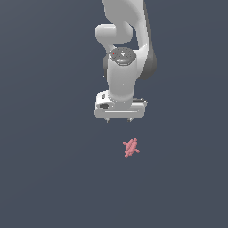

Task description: Pick up the object and move it to a goal position.

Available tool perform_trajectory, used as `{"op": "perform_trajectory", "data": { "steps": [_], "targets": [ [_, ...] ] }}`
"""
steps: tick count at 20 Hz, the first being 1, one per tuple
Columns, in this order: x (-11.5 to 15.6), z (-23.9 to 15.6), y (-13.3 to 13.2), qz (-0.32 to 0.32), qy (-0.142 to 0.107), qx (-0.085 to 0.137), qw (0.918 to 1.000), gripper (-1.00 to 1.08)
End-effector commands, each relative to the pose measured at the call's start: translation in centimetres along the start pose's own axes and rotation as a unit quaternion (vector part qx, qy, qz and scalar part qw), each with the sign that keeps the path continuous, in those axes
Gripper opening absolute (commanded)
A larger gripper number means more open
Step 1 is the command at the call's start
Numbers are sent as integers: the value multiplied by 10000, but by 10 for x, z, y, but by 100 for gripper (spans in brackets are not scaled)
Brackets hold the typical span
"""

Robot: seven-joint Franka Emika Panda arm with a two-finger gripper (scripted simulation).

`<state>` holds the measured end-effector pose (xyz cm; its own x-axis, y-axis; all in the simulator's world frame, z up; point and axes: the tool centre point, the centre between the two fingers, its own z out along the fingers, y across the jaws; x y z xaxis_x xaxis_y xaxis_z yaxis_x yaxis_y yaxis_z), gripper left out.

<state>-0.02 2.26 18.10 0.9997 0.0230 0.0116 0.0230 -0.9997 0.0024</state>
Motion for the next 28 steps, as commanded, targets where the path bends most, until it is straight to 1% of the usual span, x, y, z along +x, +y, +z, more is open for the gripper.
{"op": "perform_trajectory", "data": {
  "steps": [1,4,10,16,22,28],
  "targets": [
    [0,0,0,0,0,0,10000,100],
    [0,2,-5,-20,-6,3,10000,100],
    [-3,12,-28,-115,-39,17,9999,100],
    [-2,14,-28,-119,-39,16,9999,100],
    [10,25,-34,-163,-42,14,9999,100],
    [31,49,-44,-244,-47,11,9997,100]
  ]
}}
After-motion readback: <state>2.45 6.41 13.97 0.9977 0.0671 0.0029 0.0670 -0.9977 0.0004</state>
